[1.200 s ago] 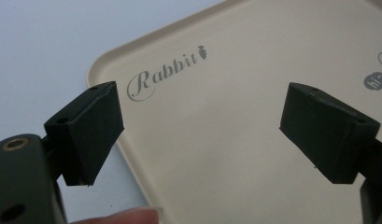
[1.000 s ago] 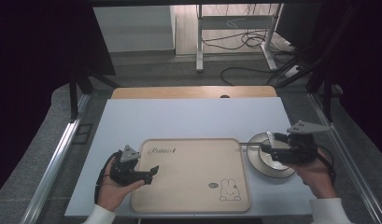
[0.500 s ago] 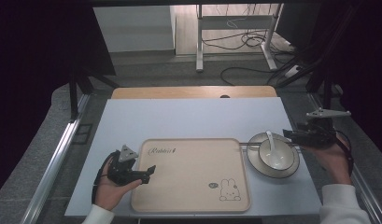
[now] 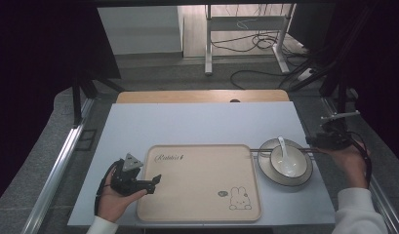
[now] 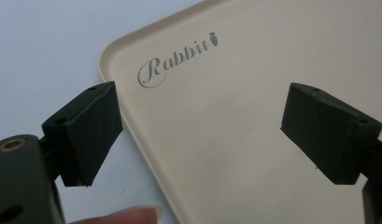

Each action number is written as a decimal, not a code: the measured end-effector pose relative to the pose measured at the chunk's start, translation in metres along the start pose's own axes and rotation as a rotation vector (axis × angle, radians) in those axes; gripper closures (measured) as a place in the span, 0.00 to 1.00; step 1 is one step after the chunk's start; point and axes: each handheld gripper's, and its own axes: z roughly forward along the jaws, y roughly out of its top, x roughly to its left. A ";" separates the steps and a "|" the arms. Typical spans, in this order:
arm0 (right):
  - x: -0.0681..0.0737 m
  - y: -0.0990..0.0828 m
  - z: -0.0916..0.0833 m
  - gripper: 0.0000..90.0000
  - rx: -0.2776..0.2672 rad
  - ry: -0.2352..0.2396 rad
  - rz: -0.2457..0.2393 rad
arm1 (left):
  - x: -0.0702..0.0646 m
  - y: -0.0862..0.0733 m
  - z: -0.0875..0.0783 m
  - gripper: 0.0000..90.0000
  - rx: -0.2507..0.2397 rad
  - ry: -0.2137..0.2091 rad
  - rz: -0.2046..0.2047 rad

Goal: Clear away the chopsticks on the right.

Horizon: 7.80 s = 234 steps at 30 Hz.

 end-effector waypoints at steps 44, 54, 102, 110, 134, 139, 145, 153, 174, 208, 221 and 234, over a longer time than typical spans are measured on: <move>-0.011 -0.037 0.027 0.99 0.219 -0.041 -0.042 | 0.004 0.002 -0.002 0.13 -0.009 -0.002 -0.004; 0.001 -0.033 0.014 0.99 0.166 0.039 -0.063 | 0.004 0.000 -0.004 0.14 -0.012 0.002 -0.009; -0.017 -0.039 0.009 0.61 0.219 0.045 -0.198 | 0.006 -0.001 -0.004 0.13 -0.003 0.009 -0.006; -0.018 -0.040 0.023 0.69 0.274 0.058 -0.235 | 0.008 -0.002 -0.006 0.13 -0.005 0.015 -0.011; -0.021 -0.044 0.022 0.92 0.252 0.087 -0.315 | 0.009 -0.002 -0.006 0.14 -0.006 0.015 -0.007; -0.024 -0.043 0.018 0.92 0.217 0.096 -0.301 | 0.008 -0.002 -0.006 0.13 -0.006 0.015 -0.008; -0.024 -0.038 0.007 0.93 0.141 0.098 -0.250 | 0.008 -0.001 -0.007 0.13 -0.010 0.016 -0.007; -0.014 -0.025 -0.019 0.93 0.034 0.140 -0.202 | 0.010 -0.001 -0.008 0.14 -0.015 0.019 -0.011; 0.110 0.000 -0.067 0.93 -0.072 0.297 -0.322 | 0.011 0.000 -0.011 0.14 -0.027 0.012 -0.016; 0.225 -0.057 0.023 0.90 0.254 0.324 -0.472 | 0.009 -0.001 -0.011 0.14 -0.023 0.009 -0.016; 0.205 -0.033 -0.025 0.45 0.024 0.352 -0.407 | 0.011 -0.003 -0.010 0.14 -0.017 0.013 -0.014; 0.111 -0.019 -0.075 0.40 -0.123 0.289 -0.266 | 0.010 -0.003 -0.008 0.14 -0.006 0.017 -0.010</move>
